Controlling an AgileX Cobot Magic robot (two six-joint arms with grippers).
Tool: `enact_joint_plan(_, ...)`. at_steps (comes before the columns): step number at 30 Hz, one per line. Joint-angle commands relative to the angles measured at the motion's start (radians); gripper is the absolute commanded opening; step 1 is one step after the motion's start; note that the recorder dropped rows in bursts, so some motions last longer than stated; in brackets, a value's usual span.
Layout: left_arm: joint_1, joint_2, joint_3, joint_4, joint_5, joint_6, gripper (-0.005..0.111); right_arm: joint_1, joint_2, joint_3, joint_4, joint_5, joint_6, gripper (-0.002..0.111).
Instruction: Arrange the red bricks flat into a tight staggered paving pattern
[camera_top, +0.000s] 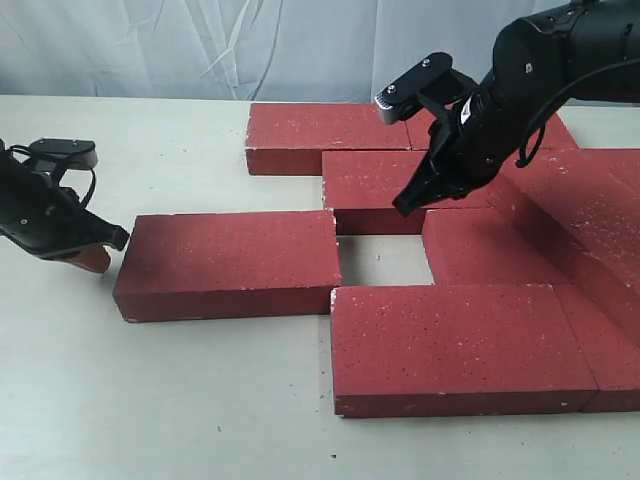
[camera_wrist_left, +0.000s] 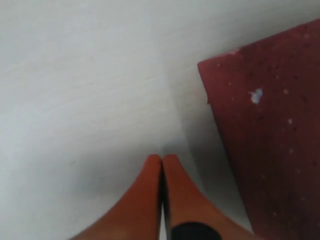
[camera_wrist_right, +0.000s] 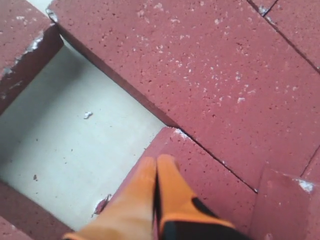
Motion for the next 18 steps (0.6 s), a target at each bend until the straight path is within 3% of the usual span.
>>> enact_joint_plan(1, -0.004, 0.016, -0.006, -0.067, -0.002, 0.055, 0.0, -0.005, 0.002, 0.001, 0.002, -0.016, -0.003, -0.001)
enact_joint_plan(8, -0.013, 0.016, -0.006, -0.147, -0.004, 0.115, 0.0, -0.005, 0.002, 0.001, 0.018, -0.031, -0.003, -0.001)
enact_joint_plan(18, -0.113, 0.016, -0.015, -0.165, -0.032, 0.138, 0.0, -0.005, 0.002, 0.001, 0.031, -0.033, -0.007, -0.001)
